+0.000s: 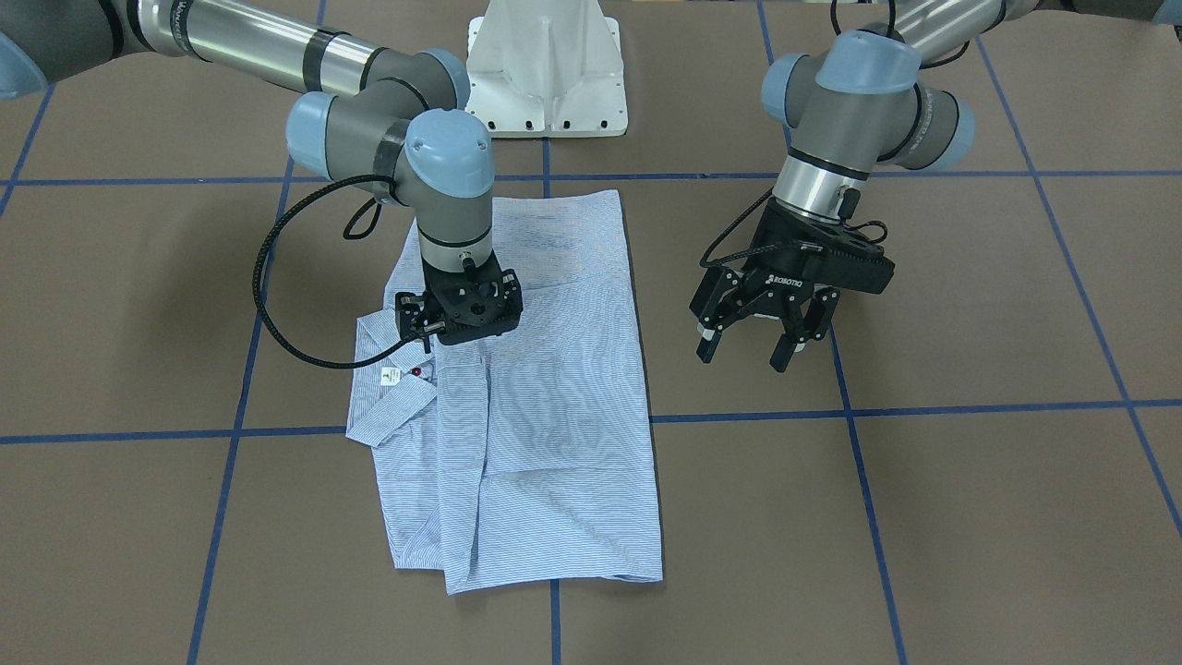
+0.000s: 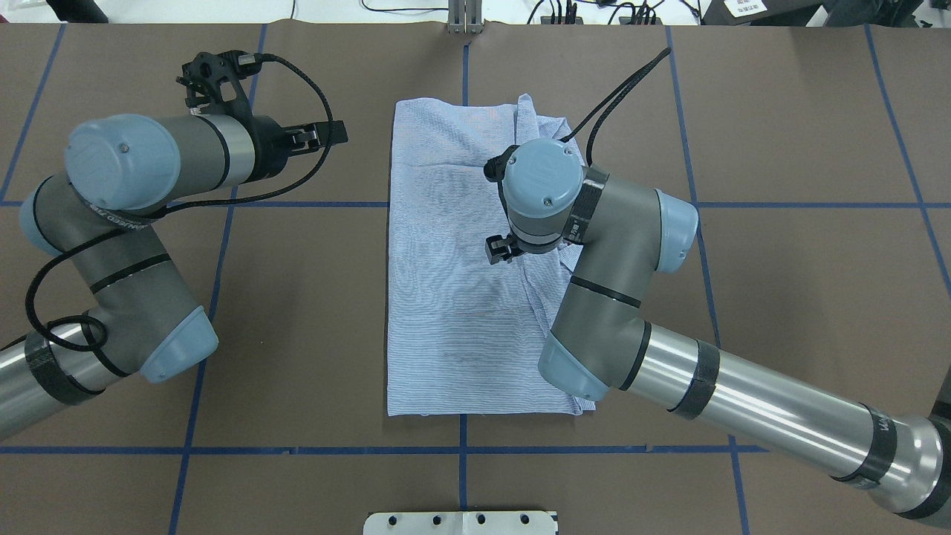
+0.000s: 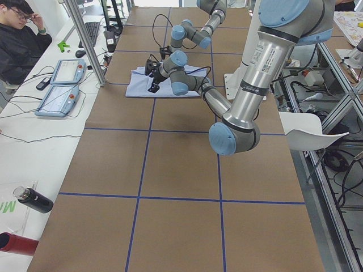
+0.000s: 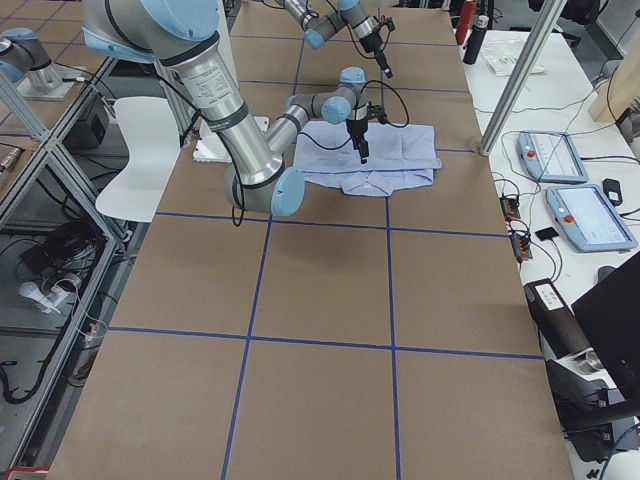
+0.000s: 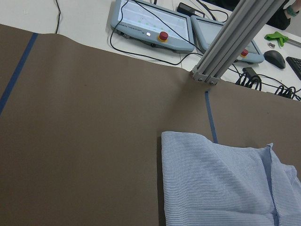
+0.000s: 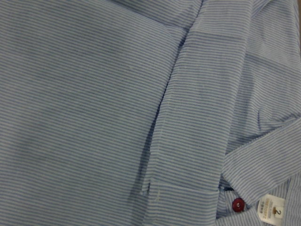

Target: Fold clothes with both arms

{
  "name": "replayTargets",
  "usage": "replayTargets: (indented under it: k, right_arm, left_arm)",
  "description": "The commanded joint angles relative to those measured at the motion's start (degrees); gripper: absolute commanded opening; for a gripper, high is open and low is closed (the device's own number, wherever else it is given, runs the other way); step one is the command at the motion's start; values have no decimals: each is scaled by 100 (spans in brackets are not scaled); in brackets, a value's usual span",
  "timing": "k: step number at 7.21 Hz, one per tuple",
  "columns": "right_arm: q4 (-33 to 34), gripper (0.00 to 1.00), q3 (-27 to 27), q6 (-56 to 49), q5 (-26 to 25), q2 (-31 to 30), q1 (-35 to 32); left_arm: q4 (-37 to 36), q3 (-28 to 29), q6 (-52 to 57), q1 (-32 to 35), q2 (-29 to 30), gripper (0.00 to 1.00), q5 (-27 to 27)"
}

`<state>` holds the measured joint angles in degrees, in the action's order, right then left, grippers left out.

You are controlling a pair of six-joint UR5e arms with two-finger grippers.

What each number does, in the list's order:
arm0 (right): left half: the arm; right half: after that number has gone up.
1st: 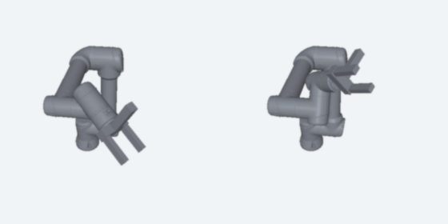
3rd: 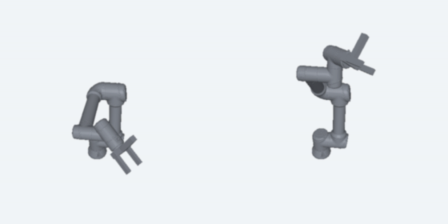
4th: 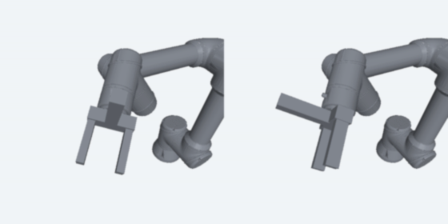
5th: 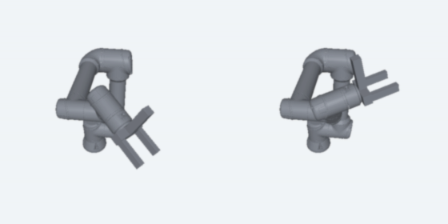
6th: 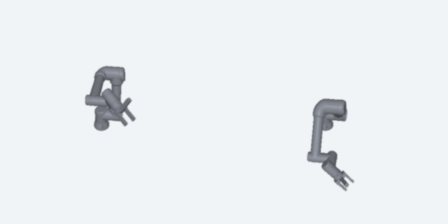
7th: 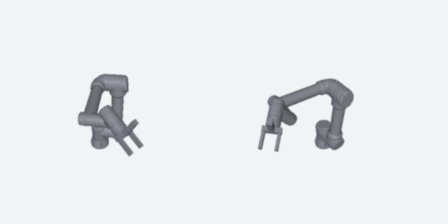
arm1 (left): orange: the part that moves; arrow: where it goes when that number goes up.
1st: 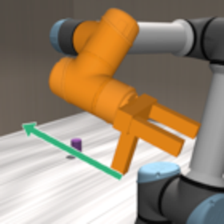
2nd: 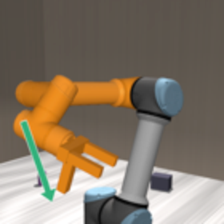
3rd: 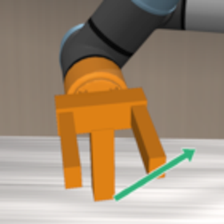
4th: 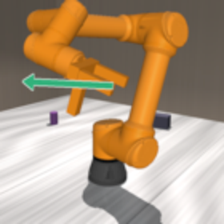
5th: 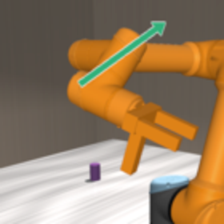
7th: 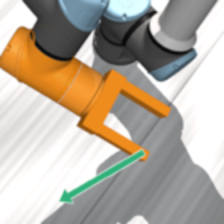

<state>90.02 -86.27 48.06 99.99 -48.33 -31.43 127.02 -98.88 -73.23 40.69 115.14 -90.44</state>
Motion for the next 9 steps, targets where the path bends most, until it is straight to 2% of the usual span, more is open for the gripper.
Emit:
replayTargets:
  k: [1,5,7,9]
  right_arm:
    - [-37,100,190,-33,-58,17,14]
    - [-55,100,339,-69,-208,52,14]
    - [-370,100,523,-77,-331,52,40]
    - [-371,100,498,-95,-314,34,32]
  left_arm:
    - [7,26,-7,-26,-1,100,0]
    - [51,97,-155,-44,-1,100,17]
    - [51,97,-165,-52,-1,100,18]
    - [51,88,-174,-52,8,100,9]
